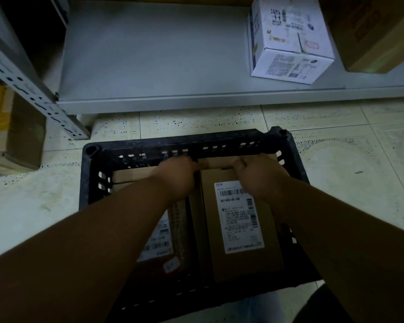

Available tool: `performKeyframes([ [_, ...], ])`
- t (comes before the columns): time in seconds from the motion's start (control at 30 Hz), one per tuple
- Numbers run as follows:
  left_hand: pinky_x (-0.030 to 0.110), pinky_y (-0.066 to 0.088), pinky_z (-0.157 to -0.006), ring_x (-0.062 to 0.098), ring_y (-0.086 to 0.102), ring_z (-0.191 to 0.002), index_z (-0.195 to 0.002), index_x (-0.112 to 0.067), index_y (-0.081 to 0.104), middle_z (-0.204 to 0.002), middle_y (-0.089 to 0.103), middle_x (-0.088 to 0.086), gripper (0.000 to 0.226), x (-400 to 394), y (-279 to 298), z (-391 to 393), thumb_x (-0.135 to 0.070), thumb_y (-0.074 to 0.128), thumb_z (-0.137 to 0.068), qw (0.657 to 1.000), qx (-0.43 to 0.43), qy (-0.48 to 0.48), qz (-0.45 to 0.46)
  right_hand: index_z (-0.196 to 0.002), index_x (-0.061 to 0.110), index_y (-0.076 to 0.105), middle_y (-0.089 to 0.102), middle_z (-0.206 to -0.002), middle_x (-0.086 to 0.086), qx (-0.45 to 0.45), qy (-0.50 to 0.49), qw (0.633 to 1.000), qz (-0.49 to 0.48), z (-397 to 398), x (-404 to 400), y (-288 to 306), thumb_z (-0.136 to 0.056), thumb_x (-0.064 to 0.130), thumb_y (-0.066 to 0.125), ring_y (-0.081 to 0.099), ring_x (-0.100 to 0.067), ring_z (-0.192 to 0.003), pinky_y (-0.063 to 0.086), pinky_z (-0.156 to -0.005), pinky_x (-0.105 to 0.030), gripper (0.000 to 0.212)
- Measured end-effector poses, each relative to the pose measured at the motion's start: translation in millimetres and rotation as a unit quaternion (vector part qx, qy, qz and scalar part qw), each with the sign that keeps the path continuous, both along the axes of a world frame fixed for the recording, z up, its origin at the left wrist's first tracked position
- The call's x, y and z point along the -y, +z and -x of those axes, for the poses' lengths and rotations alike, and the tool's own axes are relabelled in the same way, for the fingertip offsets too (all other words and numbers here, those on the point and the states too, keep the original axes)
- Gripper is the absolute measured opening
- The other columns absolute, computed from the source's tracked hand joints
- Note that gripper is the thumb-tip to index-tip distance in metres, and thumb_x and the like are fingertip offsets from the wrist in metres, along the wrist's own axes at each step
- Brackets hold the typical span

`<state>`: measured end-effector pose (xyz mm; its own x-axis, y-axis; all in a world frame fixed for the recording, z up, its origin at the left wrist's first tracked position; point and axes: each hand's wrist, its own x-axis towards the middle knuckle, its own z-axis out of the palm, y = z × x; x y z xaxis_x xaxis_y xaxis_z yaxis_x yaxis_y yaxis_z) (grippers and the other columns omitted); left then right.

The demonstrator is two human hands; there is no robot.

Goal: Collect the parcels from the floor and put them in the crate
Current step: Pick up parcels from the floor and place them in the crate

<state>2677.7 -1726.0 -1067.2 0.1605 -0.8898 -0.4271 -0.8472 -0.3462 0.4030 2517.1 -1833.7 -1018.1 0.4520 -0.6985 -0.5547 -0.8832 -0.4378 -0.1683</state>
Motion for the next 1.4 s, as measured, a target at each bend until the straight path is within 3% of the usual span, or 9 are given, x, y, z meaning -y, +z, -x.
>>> performKeyframes([
  [0.3,0.039,0.043,-0.103,0.027,0.041,-0.125,-0.146,-0.026,0.034,-0.142,0.037,0.003,0.057,-19.6,-3.8,10.3,-0.014,0.052,-0.092,0.994,0.071,-0.001,0.08,-0.12,0.013,0.061,0.064,-0.109,-0.012,-0.007,0.022,1.0,-0.008,-1.1,6.0,-2.3,-0.106,0.044,0.016,0.06,-0.025,-0.102,0.049,-0.096,-0.042,0.056],
  [0.5,0.039,0.04,-0.102,0.029,0.044,-0.123,-0.138,-0.025,0.041,-0.135,0.047,0.007,0.042,-10.9,1.7,4.2,-0.023,0.048,-0.096,0.999,0.04,0.01,0.012,-0.132,0.011,0.055,0.059,-0.127,-0.018,-0.019,0.012,1.0,-0.017,-4.8,10.6,-11.5,-0.106,0.037,0.023,0.054,-0.035,-0.117,0.044,-0.098,-0.042,0.048],
  [0.63,0.043,0.038,-0.106,0.034,0.043,-0.127,-0.142,-0.021,0.038,-0.14,0.045,0.013,0.049,0.2,1.5,6.1,-0.022,0.051,-0.095,0.998,0.038,0.018,-0.039,-0.158,0.02,0.013,0.023,-0.159,-0.023,-0.055,-0.078,0.989,-0.109,-7.1,15.9,-3.1,-0.109,0.03,0.02,0.029,-0.038,-0.143,0.029,-0.114,-0.039,0.051],
  [0.77,0.045,0.032,-0.11,0.032,0.04,-0.13,-0.14,-0.017,0.04,-0.139,0.046,0.013,0.049,4.4,-1.2,0.5,-0.018,0.053,-0.093,0.997,0.055,-0.006,-0.054,-0.148,0.006,0.033,0.049,-0.142,-0.02,-0.035,-0.064,0.994,-0.085,-11.9,9.7,-4.4,-0.108,0.022,0.031,0.049,-0.032,-0.128,0.042,-0.103,-0.036,0.044],
  [0.87,0.042,0.031,-0.109,0.029,0.039,-0.13,-0.139,-0.016,0.041,-0.139,0.046,0.011,0.048,3.1,-4.2,0.0,-0.016,0.053,-0.093,0.998,0.051,-0.012,-0.046,-0.134,0.007,0.05,0.06,-0.124,-0.017,-0.026,-0.032,0.998,-0.043,-14.1,-4.2,-14.7,-0.107,0.032,0.028,0.059,-0.028,-0.111,0.049,-0.089,-0.035,0.043],
  [1.03,0.044,0.036,-0.107,0.031,0.038,-0.131,-0.139,-0.019,0.046,-0.143,0.044,0.009,0.049,3.4,-12.7,-7.1,-0.018,0.056,-0.091,0.997,0.041,-0.026,-0.059,-0.121,0.01,0.062,0.065,-0.114,-0.015,0.024,-0.026,0.999,-0.01,-11.5,-7.9,-20.6,-0.106,0.047,0.017,0.061,-0.027,-0.102,0.049,-0.093,-0.038,0.06],
  [1.23,0.023,0.042,-0.1,0.022,0.054,-0.123,-0.144,-0.017,0.047,-0.141,0.053,0.007,0.048,-6.5,9.9,-18.9,-0.003,0.048,-0.098,0.994,-0.082,0.007,-0.073,-0.126,0.01,0.056,0.053,-0.128,-0.016,0.062,-0.021,0.998,0.012,-8.5,-18.0,-10.9,-0.105,0.05,0.019,0.054,-0.029,-0.115,0.045,-0.101,-0.042,0.058],
  [1.33,-0.005,0.033,-0.074,0.017,0.055,-0.119,-0.142,-0.016,0.05,-0.139,0.054,0.005,0.045,-20.4,34.8,-12.1,-0.001,0.047,-0.099,0.985,-0.147,0.083,-0.03,-0.138,0.015,0.046,0.04,-0.142,-0.015,0.045,0.001,0.999,0.031,-4.5,-23.7,0.5,-0.101,0.056,0.032,0.046,-0.032,-0.126,0.043,-0.103,-0.048,0.056],
  [1.4,0.003,0.039,-0.065,0.017,0.059,-0.106,-0.138,-0.016,0.053,-0.131,0.059,0.006,0.039,-29.9,47.4,5.3,-0.007,0.043,-0.102,0.975,-0.183,0.122,-0.007,-0.144,0.021,0.04,0.035,-0.147,-0.015,0.013,0.053,0.998,0.036,-3.8,-35.0,10.0,-0.094,0.064,0.043,0.038,-0.034,-0.133,0.04,-0.104,-0.049,0.066],
])
